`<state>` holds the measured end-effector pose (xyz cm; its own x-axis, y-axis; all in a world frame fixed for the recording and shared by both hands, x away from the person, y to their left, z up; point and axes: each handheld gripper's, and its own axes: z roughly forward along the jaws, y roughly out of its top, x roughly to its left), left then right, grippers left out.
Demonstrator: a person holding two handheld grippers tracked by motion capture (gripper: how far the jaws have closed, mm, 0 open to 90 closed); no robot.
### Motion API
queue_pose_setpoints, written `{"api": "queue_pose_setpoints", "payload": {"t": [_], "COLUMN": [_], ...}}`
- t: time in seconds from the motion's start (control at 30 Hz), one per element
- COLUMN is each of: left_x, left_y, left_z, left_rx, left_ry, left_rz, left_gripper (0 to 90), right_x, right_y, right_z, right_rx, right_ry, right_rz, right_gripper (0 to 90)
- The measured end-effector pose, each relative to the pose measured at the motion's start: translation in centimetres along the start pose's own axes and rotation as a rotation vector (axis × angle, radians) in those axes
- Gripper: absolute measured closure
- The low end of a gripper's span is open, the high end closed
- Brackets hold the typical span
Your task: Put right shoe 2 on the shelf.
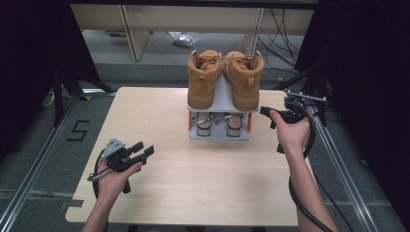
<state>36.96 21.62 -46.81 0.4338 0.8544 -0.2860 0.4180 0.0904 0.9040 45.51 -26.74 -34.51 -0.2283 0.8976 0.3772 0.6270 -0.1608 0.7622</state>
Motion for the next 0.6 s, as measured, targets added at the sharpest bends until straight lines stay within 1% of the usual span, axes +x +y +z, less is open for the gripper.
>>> {"api": "queue_pose_setpoints", "payload": {"t": [0.03,0.07,0.1,0.13,0.17,0.2,0.27,0.3,0.33,0.37,0.4,0.43,0.47,0.5,0.57,0.6], "left_x": [0.0,0.0,0.0,0.0,0.0,0.0,0.0,0.0,0.0,0.0,0.0,0.0,0.0,0.1,0.1,0.1], "left_y": [0.0,-0.1,-0.1,-0.1,-0.1,-0.1,-0.1,-0.1,-0.1,-0.1,-0.1,-0.1,0.0,0.0,-0.1,-0.1], "left_z": [0.0,0.0,0.1,0.1,0.1,0.1,0.1,0.1,0.1,0.0,0.0,0.0,0.0,0.0,0.0,0.0], "left_rx": [0.003,0.004,0.004,0.003,0.002,0.005,0.008,0.007,0.002,0.005,0.004,0.003,0.000,-0.003,-0.001,0.001], "left_ry": [0.001,0.002,0.002,0.004,-0.001,0.002,0.001,0.002,-0.005,0.004,0.003,0.004,0.003,0.004,0.006,0.006], "left_rz": [0.002,0.001,0.000,-0.003,-0.002,-0.002,0.000,0.001,0.001,0.002,0.002,0.003,0.000,-0.002,-0.001,-0.001], "left_gripper": [46.8,46.8,46.7,46.8,46.7,46.7,46.7,46.6,46.6,46.6,46.5,46.5,46.5,46.4,46.4,46.3], "right_x": [-0.3,-0.4,-0.1,-0.8,-0.8,-1.1,-1.4,-1.4,-1.7,-1.7,-2.0,-2.0,-2.3,-2.1,-2.9,-2.8], "right_y": [-0.2,-0.5,-0.9,-1.1,-1.4,-1.7,-2.3,-2.6,-2.8,-3.1,-3.4,-3.7,-4.0,-4.3,-5.0,-5.5], "right_z": [-0.1,-0.1,-0.5,-0.4,-0.6,-0.7,-0.9,-1.1,-1.1,-1.3,-1.3,-1.5,-1.6,-1.8,-1.7,-1.8], "right_rx": [-0.005,-0.007,0.014,-0.003,0.001,-0.003,-0.010,-0.007,-0.012,-0.006,-0.010,-0.004,-0.010,0.001,-0.021,-0.006], "right_ry": [0.005,-0.001,0.000,-0.008,-0.008,-0.002,-0.014,-0.018,-0.011,-0.010,-0.012,-0.015,-0.013,-0.012,0.000,0.001], "right_rz": [-0.011,-0.015,0.054,-0.012,0.006,-0.010,-0.017,-0.006,-0.021,-0.002,-0.027,-0.003,-0.025,0.017,-0.038,0.014], "right_gripper": [72.3,71.7,70.9,70.5,70.2,69.8,68.2,67.5,66.5,65.7,65.3,64.8,64.4,63.8,63.0,62.7]}}
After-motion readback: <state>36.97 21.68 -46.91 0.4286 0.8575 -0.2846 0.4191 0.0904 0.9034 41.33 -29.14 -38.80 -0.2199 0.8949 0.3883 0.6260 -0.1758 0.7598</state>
